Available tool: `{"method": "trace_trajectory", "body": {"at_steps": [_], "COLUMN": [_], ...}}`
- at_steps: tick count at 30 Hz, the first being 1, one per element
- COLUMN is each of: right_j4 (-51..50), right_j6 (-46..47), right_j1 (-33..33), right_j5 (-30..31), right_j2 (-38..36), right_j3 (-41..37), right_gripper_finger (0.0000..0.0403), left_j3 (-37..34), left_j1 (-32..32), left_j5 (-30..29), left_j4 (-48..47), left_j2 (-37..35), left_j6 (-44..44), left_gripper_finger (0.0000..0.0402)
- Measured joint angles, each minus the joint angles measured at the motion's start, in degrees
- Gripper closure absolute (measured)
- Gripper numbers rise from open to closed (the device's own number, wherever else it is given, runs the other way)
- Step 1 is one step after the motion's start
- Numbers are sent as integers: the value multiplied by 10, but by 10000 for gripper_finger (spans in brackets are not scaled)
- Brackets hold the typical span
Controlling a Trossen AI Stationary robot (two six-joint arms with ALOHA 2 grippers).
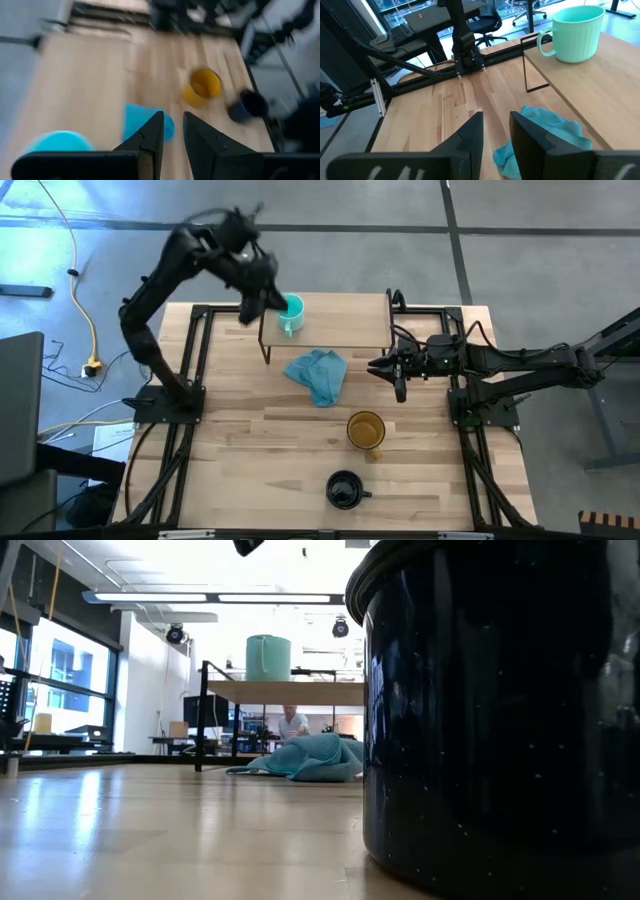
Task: Stack small to large cups/mugs on shelf
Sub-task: Put the dark blue cup on the shelf
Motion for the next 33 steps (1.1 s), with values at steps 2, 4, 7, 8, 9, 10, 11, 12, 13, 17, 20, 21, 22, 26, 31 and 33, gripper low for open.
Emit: {"method": "trace_trajectory", "body": {"at_steps": [2, 4, 7, 8, 9, 10, 11, 12, 13, 17, 20, 21, 22, 26, 31, 33], "right_j4": [0, 0, 0, 0, 0, 0, 0, 0, 0, -12, -23, -25, -27, -42, -58, -64], "right_j6": [-3, -4, 1, 7, 17, 27, 38, 50, 62, 112, 118, 120, 129, 146, 162, 172], "right_j1": [0, 0, 0, 0, 0, 0, 0, 0, 0, 14, 37, 45, 53, 84, 123, 140], "right_j5": [-3, -9, -23, -26, -30, -36, -45, -58, -72, -102, -112, -115, -115, -115, -115, -115], "right_j2": [0, 0, 0, 0, 0, 0, 0, 0, 0, 0, 0, 0, 0, 0, 0, 0], "right_j3": [0, 0, 0, 0, 0, 0, 0, 0, 0, 0, 0, 0, 0, 0, 0, 0], "right_gripper_finger": [318, 318, 318, 318, 318, 318, 318, 318, 318, 318, 318, 318, 318, 318, 318, 318], "left_j3": [-25, -49, -81, -93, -107, -122, -137, -153, -172, -250, -302, -315, -329, -376, -397, -398], "left_j1": [-46, -86, -137, -154, -171, -186, -202, -219, -234, -286, -315, -324, -331, -358, -387, -400], "left_j5": [-25, -41, -53, -54, -56, -56, -56, -56, -56, -56, -56, -56, -56, -56, -59, -68], "left_j4": [-2, 0, 1, 4, 13, 26, 39, 56, 75, 143, 197, 211, 220, 274, 303, 305], "left_j2": [-13, -28, -43, -46, -49, -54, -58, -66, -72, -87, -93, -94, -94, -94, -96, -96], "left_j6": [-3, -14, -34, -43, -51, -59, -66, -72, -78, -104, -129, -136, -145, -177, -225, -244], "left_gripper_finger": [339, 339, 339, 339, 339, 339, 339, 339, 339, 339, 339, 339, 339, 339, 339, 339]}}
